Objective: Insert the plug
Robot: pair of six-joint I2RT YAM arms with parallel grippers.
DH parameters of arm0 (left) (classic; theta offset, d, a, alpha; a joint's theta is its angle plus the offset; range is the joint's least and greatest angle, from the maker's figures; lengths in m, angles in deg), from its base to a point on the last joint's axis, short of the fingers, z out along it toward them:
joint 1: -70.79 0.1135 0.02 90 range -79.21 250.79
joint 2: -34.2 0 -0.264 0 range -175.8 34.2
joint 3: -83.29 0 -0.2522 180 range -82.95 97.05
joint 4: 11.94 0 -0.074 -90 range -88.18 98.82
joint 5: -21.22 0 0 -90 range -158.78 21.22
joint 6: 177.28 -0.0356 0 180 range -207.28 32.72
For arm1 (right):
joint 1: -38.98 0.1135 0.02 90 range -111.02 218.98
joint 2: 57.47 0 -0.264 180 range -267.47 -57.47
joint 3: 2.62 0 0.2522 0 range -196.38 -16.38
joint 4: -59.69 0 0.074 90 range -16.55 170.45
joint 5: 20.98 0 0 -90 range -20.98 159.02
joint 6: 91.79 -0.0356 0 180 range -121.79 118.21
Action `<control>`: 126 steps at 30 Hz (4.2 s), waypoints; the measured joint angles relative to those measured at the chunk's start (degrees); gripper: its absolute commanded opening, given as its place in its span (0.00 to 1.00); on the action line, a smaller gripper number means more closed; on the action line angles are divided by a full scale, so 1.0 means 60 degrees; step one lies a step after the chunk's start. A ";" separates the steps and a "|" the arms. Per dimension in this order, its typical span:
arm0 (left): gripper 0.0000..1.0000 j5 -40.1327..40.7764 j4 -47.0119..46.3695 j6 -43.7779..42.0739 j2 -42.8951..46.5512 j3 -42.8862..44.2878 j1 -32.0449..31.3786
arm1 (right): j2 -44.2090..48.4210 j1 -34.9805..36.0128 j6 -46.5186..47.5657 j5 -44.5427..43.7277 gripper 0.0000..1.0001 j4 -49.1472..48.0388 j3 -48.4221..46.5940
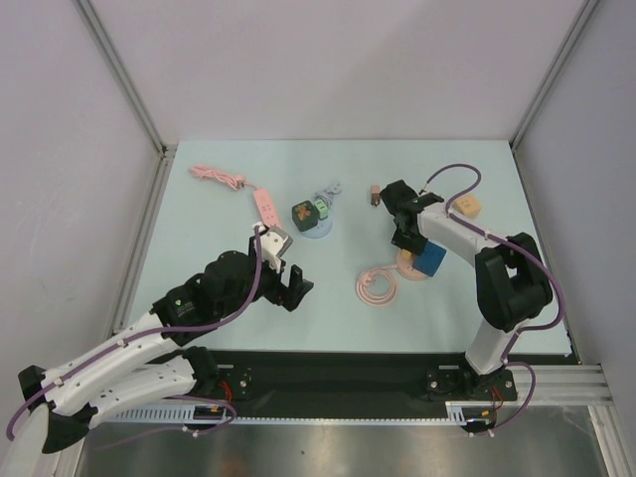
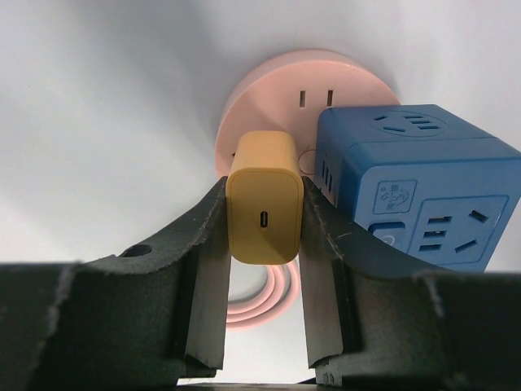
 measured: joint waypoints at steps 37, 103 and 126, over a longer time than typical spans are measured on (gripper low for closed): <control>0.91 0.0317 0.0000 -0.0157 0.0022 0.0000 0.0000 | -0.1162 0.0047 0.0510 0.0310 0.73 0.1239 -0.2561; 0.92 -0.2667 0.1053 0.1100 -0.3271 0.3563 0.3829 | -0.3173 -0.6233 0.4907 0.5781 0.87 -0.2273 -0.3446; 0.91 -0.2550 0.1013 0.1024 -0.3563 0.3555 0.3836 | -0.3974 -0.5206 0.5996 0.4863 0.81 -0.1858 -0.4710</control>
